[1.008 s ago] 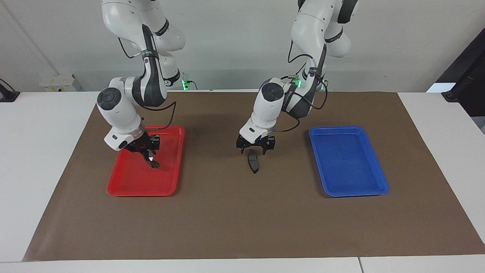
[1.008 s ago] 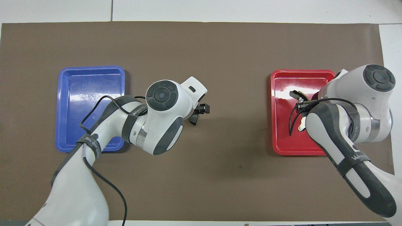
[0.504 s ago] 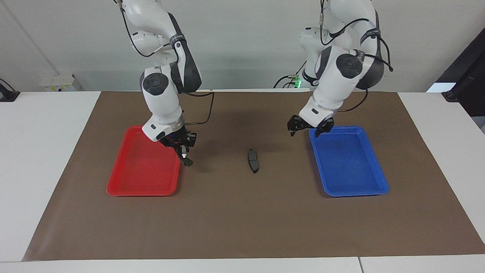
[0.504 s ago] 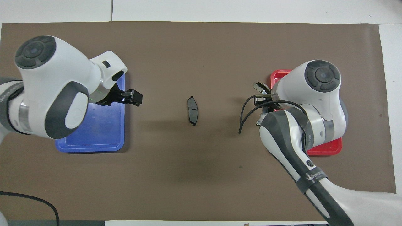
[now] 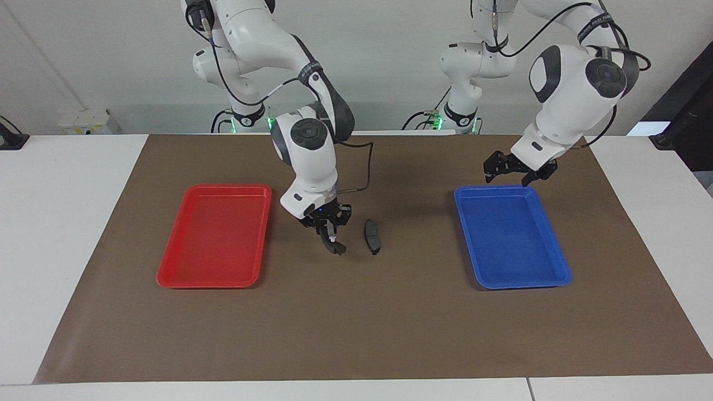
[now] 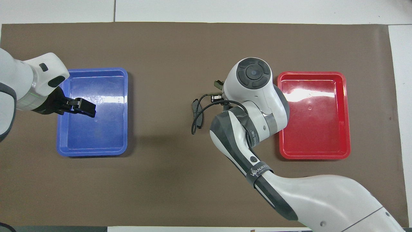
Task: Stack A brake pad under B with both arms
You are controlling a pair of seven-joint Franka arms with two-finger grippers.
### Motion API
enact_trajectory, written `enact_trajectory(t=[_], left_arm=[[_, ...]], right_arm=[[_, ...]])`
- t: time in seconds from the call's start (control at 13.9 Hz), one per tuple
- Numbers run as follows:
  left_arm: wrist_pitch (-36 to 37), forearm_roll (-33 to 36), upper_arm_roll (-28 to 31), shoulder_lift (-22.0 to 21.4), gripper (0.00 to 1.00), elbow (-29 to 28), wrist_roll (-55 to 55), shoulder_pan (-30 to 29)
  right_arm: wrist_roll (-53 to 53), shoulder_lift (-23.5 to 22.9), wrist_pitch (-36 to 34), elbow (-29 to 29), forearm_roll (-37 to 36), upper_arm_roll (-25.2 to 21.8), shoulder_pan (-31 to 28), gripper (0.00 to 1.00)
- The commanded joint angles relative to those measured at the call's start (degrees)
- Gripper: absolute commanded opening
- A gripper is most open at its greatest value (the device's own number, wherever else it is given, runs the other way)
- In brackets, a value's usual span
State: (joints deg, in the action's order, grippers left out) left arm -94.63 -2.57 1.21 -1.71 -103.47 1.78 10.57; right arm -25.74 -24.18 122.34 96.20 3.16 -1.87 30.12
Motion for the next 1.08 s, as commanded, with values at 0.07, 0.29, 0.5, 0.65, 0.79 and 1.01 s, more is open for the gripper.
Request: enact_trajectory(t=[0.07,0.29,0.5,0.65,0.79,1.01], left_arm=[[6.6,2.0,0.7,-2.2,1.0,3.7,3.2,-0.5],[6.4,2.0,1.1,-1.3,1.0,6.1,3.9,-2.0],[8.1,2.1,1.2,1.3,0.99,11.2,3.8,-2.2],[8.2,2.2,1.2,2.3,0.99,12.0,3.9,-2.3],[8.5,2.2,1.2,3.6,0.99,13.4,3.9,-2.8],[11.0,2.0,1.6,3.1,1.0,12.6,4.0,-5.2]], right_arm=[[0.1,-5.6,-1.1,-7.8,0.6,0.8,1.3,0.0],[0.0,-7.6,-0.7,-8.2,0.2,2.4,1.9,0.0],[1.5,-7.8,-0.6,-8.0,0.3,2.5,2.7,0.0],[1.6,-8.3,0.4,-8.0,0.3,2.5,3.3,0.0],[1.5,-8.5,1.3,-7.9,0.4,2.5,3.7,0.0],[1.5,-9.3,2.5,-7.7,0.3,2.4,4.1,0.0]])
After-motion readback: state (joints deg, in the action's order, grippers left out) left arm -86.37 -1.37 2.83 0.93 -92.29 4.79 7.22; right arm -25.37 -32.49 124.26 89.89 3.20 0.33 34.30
